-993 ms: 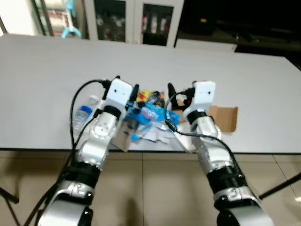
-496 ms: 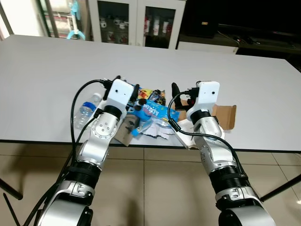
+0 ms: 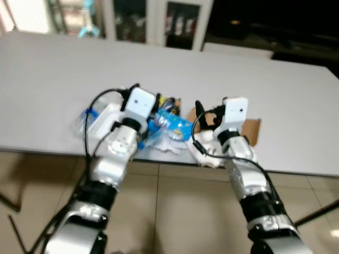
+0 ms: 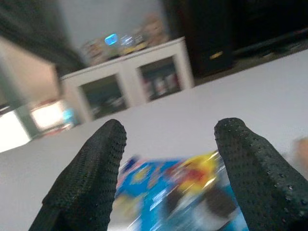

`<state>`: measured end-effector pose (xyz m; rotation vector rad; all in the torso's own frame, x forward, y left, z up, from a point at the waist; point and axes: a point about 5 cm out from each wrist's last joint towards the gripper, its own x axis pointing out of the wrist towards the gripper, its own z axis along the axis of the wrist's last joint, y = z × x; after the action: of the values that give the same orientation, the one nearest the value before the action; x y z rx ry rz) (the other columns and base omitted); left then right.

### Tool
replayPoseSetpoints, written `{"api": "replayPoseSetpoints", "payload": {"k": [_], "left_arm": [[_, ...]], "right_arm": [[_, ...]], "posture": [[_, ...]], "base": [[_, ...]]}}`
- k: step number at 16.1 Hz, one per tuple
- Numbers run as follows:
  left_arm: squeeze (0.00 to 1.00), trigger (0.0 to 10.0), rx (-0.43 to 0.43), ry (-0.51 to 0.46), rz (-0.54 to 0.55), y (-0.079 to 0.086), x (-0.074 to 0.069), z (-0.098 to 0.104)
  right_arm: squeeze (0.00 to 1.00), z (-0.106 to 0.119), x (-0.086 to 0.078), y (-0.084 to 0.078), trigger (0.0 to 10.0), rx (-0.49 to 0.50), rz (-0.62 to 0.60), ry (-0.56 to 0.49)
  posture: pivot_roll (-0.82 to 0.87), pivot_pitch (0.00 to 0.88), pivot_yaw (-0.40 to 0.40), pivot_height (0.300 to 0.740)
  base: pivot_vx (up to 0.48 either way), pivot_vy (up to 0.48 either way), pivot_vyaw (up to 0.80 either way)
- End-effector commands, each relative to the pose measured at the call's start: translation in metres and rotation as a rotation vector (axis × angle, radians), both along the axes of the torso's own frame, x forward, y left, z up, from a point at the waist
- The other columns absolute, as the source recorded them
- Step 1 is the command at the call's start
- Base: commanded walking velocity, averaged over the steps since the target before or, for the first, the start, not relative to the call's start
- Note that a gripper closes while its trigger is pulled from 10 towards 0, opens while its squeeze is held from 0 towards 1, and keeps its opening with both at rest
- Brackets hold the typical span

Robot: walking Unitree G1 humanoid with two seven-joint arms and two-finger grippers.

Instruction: Picking trash to rubbish bin

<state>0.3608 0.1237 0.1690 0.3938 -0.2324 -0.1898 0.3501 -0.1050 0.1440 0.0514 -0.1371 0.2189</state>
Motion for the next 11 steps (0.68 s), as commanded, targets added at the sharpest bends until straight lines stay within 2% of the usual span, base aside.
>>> {"api": "replayPoseSetpoints", "payload": {"k": [1,2,11], "left_arm": [[0.0,10.0,0.0,-0.011,0.002,-0.0025,0.0006,0.0028],[0.0,10.0,-0.001,-0.012,0.004,-0.0023,0.0007,0.003],[0.0,10.0,-0.002,-0.016,0.014,0.0044,0.0037,0.0107]], "right_arm": [[0.0,0.0031,-0.0002,0.0,10.0,0.007,0.004,-0.009],[0.0,0.003,-0.0001,-0.0005,10.0,0.008,0.001,-0.008],[0.0,0.0027,-0.0001,-0.0006,10.0,0.004,0.009,0.003]], "posture": [[0.01,0.005,-0.087,0.74],[0.01,0.006,-0.088,0.74],[0.01,0.023,-0.091,0.74]], "base": [[0.0,-0.337,0.0],[0.0,-0.274,0.0],[0.0,0.0,0.0]]}}
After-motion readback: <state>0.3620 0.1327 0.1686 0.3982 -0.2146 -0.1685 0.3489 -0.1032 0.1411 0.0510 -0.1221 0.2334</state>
